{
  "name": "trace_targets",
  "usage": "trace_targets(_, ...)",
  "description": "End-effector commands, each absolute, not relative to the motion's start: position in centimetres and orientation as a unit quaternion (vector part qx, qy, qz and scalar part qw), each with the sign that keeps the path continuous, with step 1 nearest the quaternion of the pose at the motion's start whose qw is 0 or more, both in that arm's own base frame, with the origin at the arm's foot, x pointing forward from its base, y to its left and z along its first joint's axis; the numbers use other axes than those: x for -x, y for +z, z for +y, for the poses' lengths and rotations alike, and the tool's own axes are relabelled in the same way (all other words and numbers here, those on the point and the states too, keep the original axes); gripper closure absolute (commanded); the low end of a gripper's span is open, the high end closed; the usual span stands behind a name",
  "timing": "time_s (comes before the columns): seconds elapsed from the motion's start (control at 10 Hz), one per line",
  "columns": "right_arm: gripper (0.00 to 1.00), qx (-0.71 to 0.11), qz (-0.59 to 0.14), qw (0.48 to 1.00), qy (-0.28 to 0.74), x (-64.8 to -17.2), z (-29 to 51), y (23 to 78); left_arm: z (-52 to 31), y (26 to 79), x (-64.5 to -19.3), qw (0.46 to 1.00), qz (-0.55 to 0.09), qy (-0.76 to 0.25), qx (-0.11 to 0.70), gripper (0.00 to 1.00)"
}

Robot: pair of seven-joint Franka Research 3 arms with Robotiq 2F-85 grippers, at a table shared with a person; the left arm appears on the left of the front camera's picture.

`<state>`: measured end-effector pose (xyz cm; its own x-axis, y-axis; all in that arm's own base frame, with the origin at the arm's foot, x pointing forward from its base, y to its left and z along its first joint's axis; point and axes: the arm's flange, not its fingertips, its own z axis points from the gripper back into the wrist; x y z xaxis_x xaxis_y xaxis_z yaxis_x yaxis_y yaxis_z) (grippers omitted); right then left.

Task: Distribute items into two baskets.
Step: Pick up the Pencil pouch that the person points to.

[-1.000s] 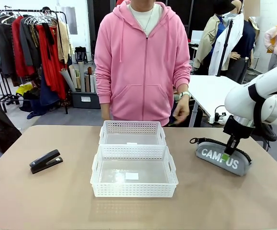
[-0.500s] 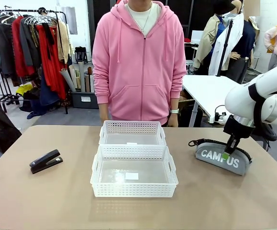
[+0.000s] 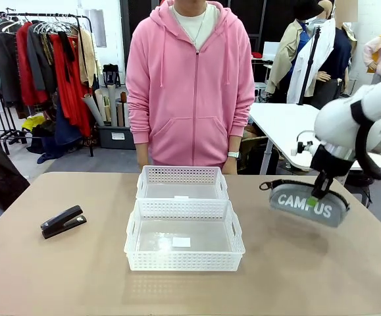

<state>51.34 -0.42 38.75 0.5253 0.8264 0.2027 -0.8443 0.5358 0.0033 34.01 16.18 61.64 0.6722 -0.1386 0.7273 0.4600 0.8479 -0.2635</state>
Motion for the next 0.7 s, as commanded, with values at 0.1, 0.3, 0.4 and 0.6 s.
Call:
trace_targets(0.1, 1.00, -0.055, -0.123, 0.841, 0.524, -50.2, -0.3, 46.0, 16.2, 61.5, -34.1, 0.882, -0.375, -0.176, 0.225, 0.00)
trace_targets(0.3, 1.00, -0.064, -0.133, 0.812, 0.565, -48.9, 0.8, 50.4, 16.2, 61.5, -34.1, 0.882, -0.375, -0.176, 0.225, 0.00)
trace_targets(0.4, 1.00, -0.056, -0.137, 0.800, 0.582, -48.1, 1.5, 52.1, 16.2, 61.5, -34.1, 0.882, -0.375, -0.176, 0.225, 0.00)
trace_targets(0.6, 1.00, -0.029, -0.149, 0.785, 0.601, -46.3, 2.5, 55.1, 16.2, 61.5, -34.1, 0.882, -0.375, -0.176, 0.225, 0.00)
